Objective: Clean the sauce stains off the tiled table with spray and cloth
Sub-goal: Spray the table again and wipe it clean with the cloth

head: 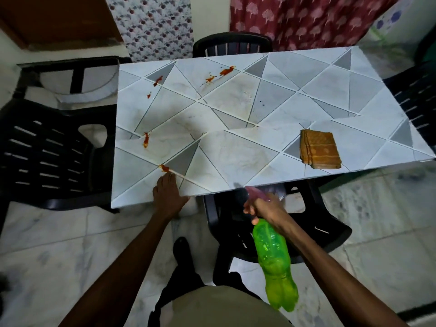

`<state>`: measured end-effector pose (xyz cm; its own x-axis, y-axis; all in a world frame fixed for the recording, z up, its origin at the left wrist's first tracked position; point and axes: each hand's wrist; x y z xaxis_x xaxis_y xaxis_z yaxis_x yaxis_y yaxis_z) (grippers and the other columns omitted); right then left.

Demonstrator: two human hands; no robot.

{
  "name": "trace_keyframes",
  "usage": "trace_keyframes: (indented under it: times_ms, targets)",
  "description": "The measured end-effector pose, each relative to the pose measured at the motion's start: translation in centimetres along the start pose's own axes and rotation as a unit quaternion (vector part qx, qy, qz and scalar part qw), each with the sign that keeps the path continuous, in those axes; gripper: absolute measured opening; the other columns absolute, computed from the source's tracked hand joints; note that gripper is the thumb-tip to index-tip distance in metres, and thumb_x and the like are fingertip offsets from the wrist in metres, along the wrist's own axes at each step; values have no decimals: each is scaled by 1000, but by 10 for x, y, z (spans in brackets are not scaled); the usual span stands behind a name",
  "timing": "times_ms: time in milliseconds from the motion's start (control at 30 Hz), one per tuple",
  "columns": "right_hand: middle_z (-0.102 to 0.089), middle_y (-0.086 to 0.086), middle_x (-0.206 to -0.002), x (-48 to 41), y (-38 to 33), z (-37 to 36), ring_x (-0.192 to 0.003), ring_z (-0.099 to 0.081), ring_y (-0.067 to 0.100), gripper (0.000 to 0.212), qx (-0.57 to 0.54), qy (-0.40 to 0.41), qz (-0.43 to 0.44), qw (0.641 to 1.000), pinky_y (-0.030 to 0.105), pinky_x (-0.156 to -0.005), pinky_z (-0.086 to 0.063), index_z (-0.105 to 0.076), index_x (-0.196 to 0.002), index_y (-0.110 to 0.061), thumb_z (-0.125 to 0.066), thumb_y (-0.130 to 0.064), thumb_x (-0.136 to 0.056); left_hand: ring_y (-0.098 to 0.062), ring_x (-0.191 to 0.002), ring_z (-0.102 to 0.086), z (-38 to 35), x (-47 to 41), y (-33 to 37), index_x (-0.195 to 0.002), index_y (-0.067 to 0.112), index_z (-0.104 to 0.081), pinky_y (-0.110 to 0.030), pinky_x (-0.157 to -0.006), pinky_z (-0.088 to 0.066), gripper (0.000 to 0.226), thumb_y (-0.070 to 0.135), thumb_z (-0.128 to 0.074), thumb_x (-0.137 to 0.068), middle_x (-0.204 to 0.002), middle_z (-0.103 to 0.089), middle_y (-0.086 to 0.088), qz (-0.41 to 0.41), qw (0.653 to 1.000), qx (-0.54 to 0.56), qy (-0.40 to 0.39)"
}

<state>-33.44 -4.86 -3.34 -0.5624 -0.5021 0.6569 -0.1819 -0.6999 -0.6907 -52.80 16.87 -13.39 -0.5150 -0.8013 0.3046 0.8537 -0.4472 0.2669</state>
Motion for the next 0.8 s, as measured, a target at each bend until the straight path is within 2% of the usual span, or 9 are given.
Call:
trace_keyframes:
  times_ms: [133,200,267,333,467,533,600,700,800]
  targets:
    - [-68,18,-60,5,-16,-32,-47,-63,31,42,55,-44,38,997,35,-58,-51,-73,-78,3,-51,-33,-76,-35,-144,-26,5,15,-37,-151,6,-27,-52,-112,-29,103,43,-81,-72,-158,-26,-14,37,999,10,7]
    - [-69,14,-65,9,-27,-51,-49,-63,30,33,63,-90,43,993,35,-57,-51,-75,-77,-4,-53,-29,-69,-37,-142,-28,7,20,-58,-150,5,-29,-54,-111,-31,102,41,-82,-71,-156,-29,-16,59,998,25,17]
    - [-70,8,-67,15,-36,-72,-48,-61,29,22,75,-120,59,988,37,-57,-51,-71,-66,-13,-52,-24,-64,-38,-139,-31,11,24,-74,-147,4,-33,-55,-109,-33,97,37,-82,-69,-154,-33,-17,81,995,41,29]
    - [-68,7,-62,20,-43,-98,-47,-63,29,25,107,-132,75,983,38,-58,-52,-65,-56,-12,-51,-26,-71,-38,-136,-34,18,30,-93,-143,3,-38,-55,-107,-34,92,35,-82,-68,-150,-36,-17,109,991,65,45]
    - [-69,12,-62,25,-57,-144,-49,-66,29,28,151,-157,93,972,39,-62,-57,-66,-56,-9,-52,-22,-77,-38,-135,-32,31,39,-133,-142,5,-37,-54,-104,-37,89,32,-82,-70,-151,-33,-16,143,985,73,55]
    - [-72,16,-73,29,-63,-158,-52,-69,29,24,160,-178,105,965,44,-68,-60,-66,-52,-14,-51,-27,-66,-38,-136,-31,32,38,-147,-144,6,-36,-53,-105,-38,92,33,-83,-69,-152,-32,-16,149,984,74,55]
    - [-73,11,-72,33,-66,-177,-52,-71,28,25,185,-186,116,958,43,-73,-61,-67,-58,-12,-48,-29,-60,-39,-136,-32,33,38,-159,-146,5,-35,-53,-106,-37,96,33,-84,-68,-152,-31,-18,154,982,90,56]
    - [-73,6,-66,39,-67,-201,-48,-70,24,24,230,-182,128,947,36,-70,-60,-66,-62,-12,-48,-28,-65,-40,-135,-34,35,36,-172,-146,3,-35,-49,-107,-37,95,32,-84,-69,-151,-32,-20,144,983,100,59]
    - [-69,2,-60,39,-68,-207,-49,-70,25,16,207,-181,118,954,32,-66,-56,-64,-62,-14,-53,-23,-70,-39,-134,-35,38,33,-173,-147,4,-35,-48,-107,-36,93,28,-84,-72,-151,-32,-18,123,984,115,61]
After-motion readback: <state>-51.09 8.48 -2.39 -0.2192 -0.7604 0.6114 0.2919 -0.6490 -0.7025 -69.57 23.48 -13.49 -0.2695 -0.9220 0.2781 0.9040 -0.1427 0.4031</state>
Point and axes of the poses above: each hand's wrist, its own x-axis away from the middle knuckle, its own z-axis out of the back of the hand, y = z × x
